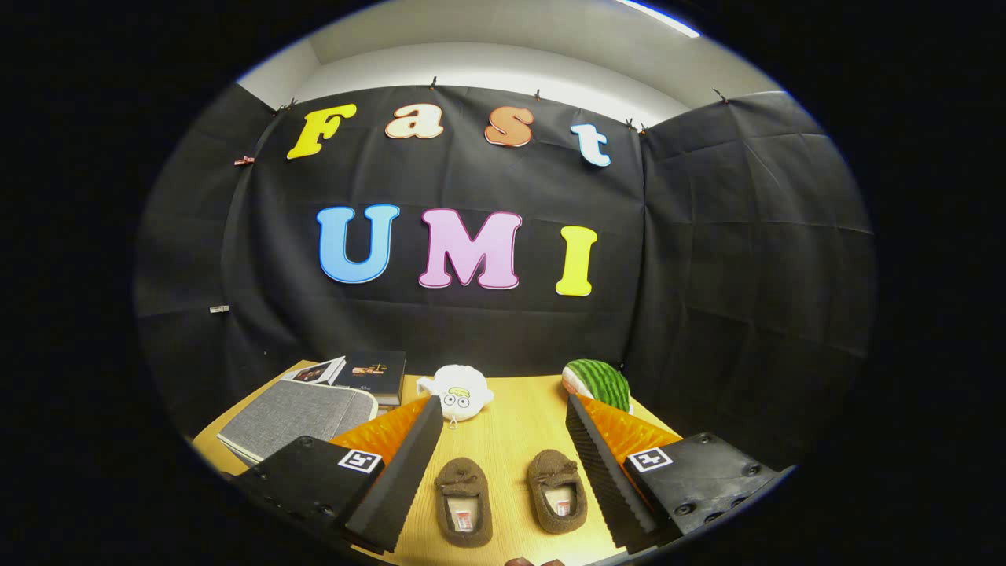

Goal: Open the storage box then place both shoes into the box .Put the left shoe in first, then the right shoe, with the right side of both shoes facing outward in a uniform manner.

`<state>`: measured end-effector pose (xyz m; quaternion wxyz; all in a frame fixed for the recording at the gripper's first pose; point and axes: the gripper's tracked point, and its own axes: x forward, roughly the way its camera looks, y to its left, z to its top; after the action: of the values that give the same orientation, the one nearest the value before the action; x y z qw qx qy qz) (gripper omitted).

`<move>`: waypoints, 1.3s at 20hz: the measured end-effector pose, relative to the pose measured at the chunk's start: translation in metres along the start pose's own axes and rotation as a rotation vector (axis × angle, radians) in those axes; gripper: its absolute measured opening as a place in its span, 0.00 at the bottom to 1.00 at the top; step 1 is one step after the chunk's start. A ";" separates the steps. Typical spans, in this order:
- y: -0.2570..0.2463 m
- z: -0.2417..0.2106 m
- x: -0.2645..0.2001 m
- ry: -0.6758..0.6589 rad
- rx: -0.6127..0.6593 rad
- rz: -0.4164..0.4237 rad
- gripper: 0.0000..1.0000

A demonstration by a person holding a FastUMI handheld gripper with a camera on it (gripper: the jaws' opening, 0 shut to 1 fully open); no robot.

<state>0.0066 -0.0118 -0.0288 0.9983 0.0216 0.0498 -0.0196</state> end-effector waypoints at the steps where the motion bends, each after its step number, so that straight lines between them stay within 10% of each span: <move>1: -0.002 0.000 0.000 0.003 0.004 -0.004 0.97; 17: 0.039 -0.044 0.028 0.205 0.101 0.131 0.98; 26: 0.136 -0.087 0.046 0.586 0.556 0.415 0.98</move>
<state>0.0491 0.1264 -0.1138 0.8812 0.3031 0.3175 0.1754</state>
